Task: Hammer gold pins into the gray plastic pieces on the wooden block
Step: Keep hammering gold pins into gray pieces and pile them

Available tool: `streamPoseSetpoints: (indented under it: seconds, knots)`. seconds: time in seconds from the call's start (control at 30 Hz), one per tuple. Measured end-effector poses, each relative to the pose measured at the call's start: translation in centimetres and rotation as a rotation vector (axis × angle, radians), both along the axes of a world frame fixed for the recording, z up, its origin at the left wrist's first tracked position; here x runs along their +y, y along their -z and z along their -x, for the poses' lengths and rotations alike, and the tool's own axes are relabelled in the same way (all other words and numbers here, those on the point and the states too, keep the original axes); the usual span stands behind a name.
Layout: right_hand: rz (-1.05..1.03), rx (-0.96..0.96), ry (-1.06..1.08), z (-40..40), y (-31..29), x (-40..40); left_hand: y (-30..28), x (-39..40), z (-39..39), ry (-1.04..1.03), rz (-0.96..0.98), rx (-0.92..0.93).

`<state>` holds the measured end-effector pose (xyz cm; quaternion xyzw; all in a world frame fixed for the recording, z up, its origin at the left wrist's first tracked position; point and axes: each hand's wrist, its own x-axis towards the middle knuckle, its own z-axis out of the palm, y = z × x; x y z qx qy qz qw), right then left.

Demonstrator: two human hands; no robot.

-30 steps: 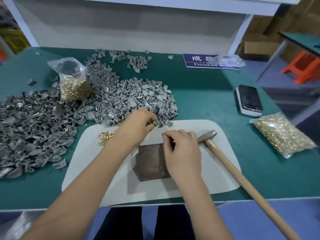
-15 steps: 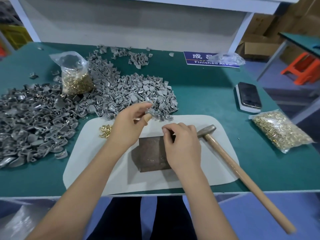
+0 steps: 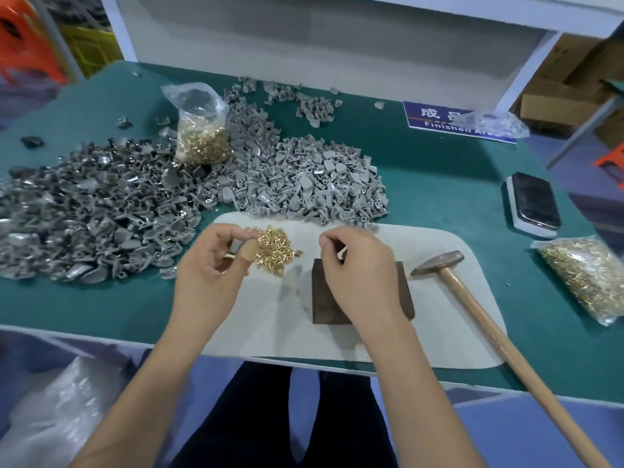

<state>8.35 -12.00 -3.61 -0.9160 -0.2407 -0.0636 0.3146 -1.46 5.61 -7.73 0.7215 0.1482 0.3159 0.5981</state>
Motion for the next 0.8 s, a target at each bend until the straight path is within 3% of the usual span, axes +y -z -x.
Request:
streamPoseSetpoints:
  seconds: [0.1,0.27,0.37,0.5,0.57,0.7,0.8]
  knots:
    - [-0.012,0.133,-0.093,-0.1,-0.5,2.5,0.6,1.2,0.5,-0.073,-0.052,0.069]
    - [0.306,0.291,-0.095,-2.4,-1.5,5.2,0.7,1.6,0.3,-0.077,0.082,0.076]
    - [0.39,0.316,-0.09,-3.2,-1.3,5.6,0.9,1.6,0.5,-0.052,0.09,0.079]
    - [0.353,0.285,-0.074,-3.0,-0.7,5.8,0.8,1.6,0.6,0.024,0.185,0.104]
    - [0.339,0.257,-0.069,-2.8,-0.5,5.7,0.7,1.6,0.5,0.022,0.13,0.109]
    - [0.324,0.231,-0.078,-2.5,-0.2,5.7,0.8,1.3,0.6,0.024,-0.186,0.139]
    - [0.328,0.192,-0.081,-2.3,0.0,5.5,0.8,1.1,0.5,0.03,-0.088,0.132]
